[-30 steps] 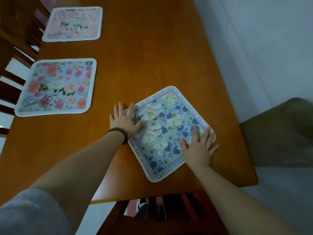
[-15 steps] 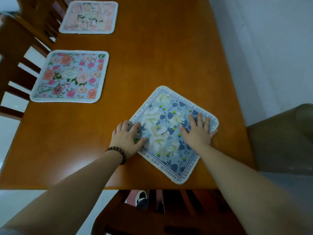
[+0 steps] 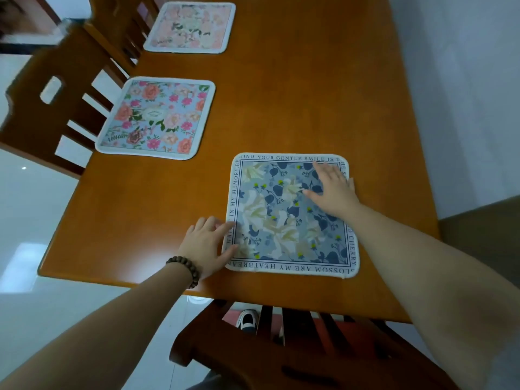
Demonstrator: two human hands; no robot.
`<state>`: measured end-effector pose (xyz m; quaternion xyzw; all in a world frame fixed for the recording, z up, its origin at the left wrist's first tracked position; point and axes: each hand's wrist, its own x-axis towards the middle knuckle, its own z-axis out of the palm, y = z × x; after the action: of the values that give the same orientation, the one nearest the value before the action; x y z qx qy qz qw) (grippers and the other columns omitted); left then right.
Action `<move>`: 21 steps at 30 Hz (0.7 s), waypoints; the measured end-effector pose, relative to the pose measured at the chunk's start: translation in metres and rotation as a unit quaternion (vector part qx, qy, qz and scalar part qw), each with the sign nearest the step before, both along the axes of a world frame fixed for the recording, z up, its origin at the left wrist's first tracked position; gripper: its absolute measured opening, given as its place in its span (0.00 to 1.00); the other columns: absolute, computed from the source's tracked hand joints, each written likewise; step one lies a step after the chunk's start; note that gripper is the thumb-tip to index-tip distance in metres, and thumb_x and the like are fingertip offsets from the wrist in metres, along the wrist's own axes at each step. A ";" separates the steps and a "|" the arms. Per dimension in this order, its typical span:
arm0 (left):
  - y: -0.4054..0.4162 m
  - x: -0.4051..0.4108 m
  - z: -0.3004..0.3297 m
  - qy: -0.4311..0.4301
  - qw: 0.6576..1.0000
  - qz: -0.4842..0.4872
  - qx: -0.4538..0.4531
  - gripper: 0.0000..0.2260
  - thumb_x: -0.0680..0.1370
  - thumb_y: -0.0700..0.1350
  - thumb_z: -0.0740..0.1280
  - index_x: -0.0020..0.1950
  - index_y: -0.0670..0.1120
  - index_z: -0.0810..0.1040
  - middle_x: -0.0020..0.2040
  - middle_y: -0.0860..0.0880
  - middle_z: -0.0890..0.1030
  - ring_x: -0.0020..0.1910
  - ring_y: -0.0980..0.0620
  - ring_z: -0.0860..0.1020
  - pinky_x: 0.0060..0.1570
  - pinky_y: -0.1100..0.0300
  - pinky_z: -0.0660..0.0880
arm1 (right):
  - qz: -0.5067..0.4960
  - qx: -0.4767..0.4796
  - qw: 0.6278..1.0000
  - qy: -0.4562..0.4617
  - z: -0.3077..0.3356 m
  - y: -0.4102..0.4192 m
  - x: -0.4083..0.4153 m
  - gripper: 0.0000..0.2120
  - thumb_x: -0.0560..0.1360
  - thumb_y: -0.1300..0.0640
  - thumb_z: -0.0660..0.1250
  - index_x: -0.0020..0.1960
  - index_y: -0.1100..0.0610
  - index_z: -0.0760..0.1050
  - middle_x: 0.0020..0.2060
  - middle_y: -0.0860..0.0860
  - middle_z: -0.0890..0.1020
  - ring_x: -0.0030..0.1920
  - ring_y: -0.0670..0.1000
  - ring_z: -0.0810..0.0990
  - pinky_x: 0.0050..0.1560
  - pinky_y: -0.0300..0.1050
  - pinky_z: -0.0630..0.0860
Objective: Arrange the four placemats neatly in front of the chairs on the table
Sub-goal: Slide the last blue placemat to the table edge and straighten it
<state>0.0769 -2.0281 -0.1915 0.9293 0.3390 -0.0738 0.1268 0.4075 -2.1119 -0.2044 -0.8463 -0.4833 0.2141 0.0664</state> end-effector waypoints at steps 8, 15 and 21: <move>0.053 0.054 0.002 0.028 1.000 0.001 0.006 0.35 0.75 0.69 0.53 0.77 0.58 0.47 0.79 0.48 0.48 0.76 0.46 0.45 0.71 0.40 0.50 | -0.008 -0.030 0.999 -0.019 -0.002 -0.064 -0.080 0.49 0.63 0.18 0.45 0.72 0.38 0.27 0.73 0.53 0.28 0.72 0.54 0.25 0.68 0.65 0.31; 0.088 0.134 -0.002 0.101 0.992 -0.075 0.007 0.39 0.71 0.74 0.49 0.77 0.60 0.39 0.77 0.46 0.35 0.75 0.43 0.36 0.72 0.37 0.44 | 0.009 -0.070 0.997 -0.037 -0.013 -0.118 -0.117 0.55 0.59 0.17 0.51 0.73 0.39 0.28 0.73 0.51 0.26 0.70 0.52 0.22 0.68 0.65 0.30; 0.101 0.166 -0.009 0.136 0.987 -0.080 -0.003 0.41 0.69 0.76 0.51 0.76 0.62 0.39 0.78 0.46 0.36 0.76 0.41 0.39 0.71 0.37 0.46 | -0.037 -0.052 0.998 -0.019 -0.013 -0.125 -0.114 0.53 0.63 0.24 0.61 0.75 0.39 0.34 0.75 0.49 0.33 0.72 0.51 0.26 0.69 0.60 0.28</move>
<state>0.2426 -1.9275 -0.2001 0.9344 0.2774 -0.2103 0.0760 0.2938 -2.2371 -0.2169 -0.8696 -0.4413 0.2206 0.0206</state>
